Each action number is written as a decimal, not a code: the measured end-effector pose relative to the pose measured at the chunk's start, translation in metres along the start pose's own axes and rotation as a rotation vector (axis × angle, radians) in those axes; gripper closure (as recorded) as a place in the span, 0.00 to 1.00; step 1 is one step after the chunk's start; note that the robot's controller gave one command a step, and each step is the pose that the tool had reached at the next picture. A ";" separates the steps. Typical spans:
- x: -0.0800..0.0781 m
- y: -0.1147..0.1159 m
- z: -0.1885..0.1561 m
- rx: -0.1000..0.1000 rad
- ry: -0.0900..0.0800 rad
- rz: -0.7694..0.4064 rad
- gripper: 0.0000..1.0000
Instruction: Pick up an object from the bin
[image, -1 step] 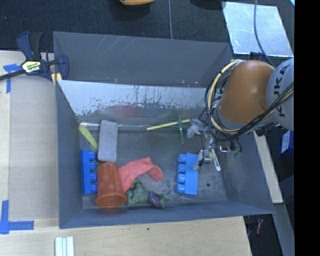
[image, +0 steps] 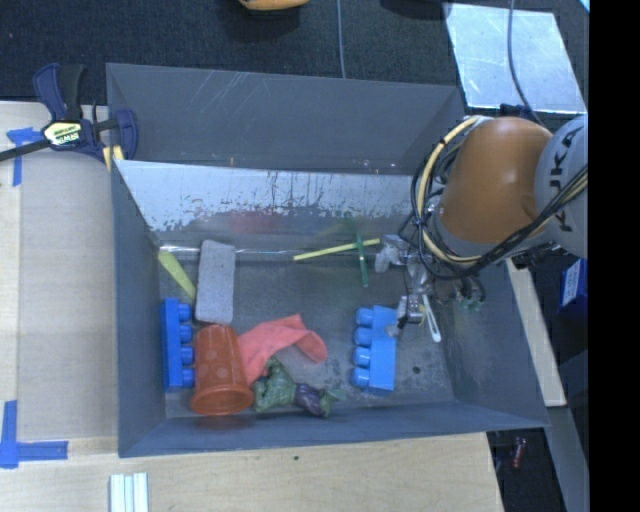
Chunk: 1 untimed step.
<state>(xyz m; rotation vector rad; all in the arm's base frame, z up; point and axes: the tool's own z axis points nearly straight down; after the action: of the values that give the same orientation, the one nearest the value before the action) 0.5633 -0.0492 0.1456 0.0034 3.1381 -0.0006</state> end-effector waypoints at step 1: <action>0.026 0.002 0.043 0.001 -0.008 -0.130 0.00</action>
Offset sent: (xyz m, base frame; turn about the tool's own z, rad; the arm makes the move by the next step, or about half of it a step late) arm -0.0619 -0.0123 -0.0732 -0.0165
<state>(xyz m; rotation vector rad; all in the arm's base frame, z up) 0.5376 -0.0471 0.1022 -0.2003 3.1238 -0.0024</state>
